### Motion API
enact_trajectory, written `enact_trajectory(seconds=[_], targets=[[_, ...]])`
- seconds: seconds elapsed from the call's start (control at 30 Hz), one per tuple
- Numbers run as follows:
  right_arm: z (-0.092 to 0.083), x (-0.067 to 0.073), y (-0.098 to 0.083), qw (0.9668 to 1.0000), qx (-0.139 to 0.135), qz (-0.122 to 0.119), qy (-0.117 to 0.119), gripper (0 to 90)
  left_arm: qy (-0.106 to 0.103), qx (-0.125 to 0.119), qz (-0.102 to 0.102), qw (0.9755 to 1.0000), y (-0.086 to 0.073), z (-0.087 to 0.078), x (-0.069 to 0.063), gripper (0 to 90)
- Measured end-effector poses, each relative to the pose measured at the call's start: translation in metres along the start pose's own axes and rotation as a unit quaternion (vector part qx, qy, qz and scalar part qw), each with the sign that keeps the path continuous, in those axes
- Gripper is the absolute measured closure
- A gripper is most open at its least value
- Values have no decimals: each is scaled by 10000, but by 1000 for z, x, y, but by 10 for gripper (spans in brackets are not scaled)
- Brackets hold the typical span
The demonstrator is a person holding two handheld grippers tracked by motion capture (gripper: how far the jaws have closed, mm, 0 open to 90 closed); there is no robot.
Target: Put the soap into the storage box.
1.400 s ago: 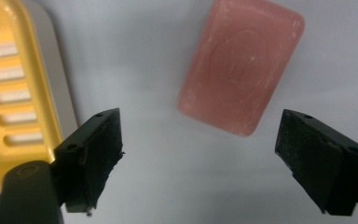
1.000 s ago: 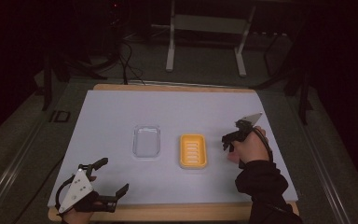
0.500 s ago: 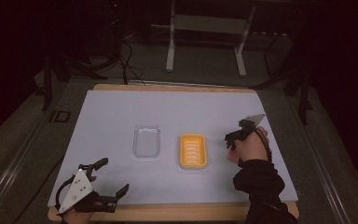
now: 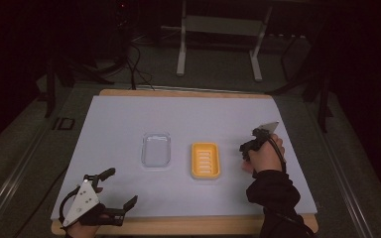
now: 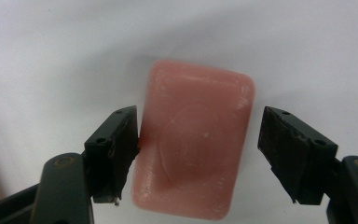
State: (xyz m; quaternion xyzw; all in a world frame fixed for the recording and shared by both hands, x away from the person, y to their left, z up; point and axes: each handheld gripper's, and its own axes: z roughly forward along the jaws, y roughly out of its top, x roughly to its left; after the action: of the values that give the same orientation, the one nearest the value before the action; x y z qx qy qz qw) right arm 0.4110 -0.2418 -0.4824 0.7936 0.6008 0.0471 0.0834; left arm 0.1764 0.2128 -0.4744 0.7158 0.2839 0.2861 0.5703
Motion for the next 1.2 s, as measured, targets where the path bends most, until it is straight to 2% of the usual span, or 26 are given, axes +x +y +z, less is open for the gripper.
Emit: enact_trajectory(seconds=[0.17, 0.23, 0.37, 0.6, 0.63, 0.67, 0.73, 0.87, 0.9, 1.2], targets=[[4, 0, 0, 10000, -10, 0, 28, 307, 9, 27, 22, 10000, 0, 0, 0, 4], [10, -1, -1, 9999, 119, 19, 97, 335, 13, 29, 23, 10000, 0, 0, 0, 4], [12, -2, -2, 9997, 83, -101, 188, 370, 20, 39, 20, 10000, 0, 1, 0, 4], [10, -3, -2, 9996, 98, -228, 161, 377, 40, 52, 27, 10000, -1, 1, 0, 4], [9, -3, -3, 9993, 184, -287, 134, 377, 37, 54, 30, 10000, -1, 1, 0, 4], [8, -3, -3, 9992, 160, -295, 194, 378, 39, 55, 31, 10000, -1, 1, 0, 4], [5, -3, -3, 9992, 178, -346, 126, 378, 42, 53, 34, 10000, -1, 1, 0, 4], [-3, -3, -3, 9988, 110, -418, 233, 378, 51, 54, 35, 10000, -1, 1, 0, 4], [-5, -3, -3, 9986, 164, -434, 234, 378, 52, 56, 35, 10000, -1, 1, 0, 4], [-26, 0, -5, 9973, -14, -630, 381, 378, 62, 64, 48, 9999, -1, 1, -1, 4]])
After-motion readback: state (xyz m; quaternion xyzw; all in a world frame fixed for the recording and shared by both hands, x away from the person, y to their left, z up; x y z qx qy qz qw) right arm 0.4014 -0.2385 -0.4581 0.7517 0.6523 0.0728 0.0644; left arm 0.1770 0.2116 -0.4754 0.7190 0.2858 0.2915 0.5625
